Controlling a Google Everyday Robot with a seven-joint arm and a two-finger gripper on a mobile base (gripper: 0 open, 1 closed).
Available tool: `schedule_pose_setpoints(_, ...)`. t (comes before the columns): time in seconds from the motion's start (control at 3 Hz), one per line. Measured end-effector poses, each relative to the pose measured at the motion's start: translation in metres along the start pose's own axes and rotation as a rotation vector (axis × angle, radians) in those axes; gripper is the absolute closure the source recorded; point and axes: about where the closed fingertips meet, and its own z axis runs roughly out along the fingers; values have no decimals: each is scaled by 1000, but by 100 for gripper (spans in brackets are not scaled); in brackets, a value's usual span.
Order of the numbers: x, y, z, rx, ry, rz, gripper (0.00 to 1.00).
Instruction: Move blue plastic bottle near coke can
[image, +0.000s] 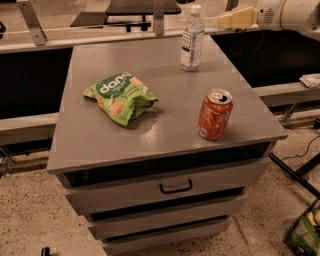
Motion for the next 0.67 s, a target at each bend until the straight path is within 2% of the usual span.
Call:
schedule_pose_setpoints(0.33,8,-6,20,-5,-34,44,0)
schedule_pose_setpoints(0.67,14,-6,38,-22,-37,43,0)
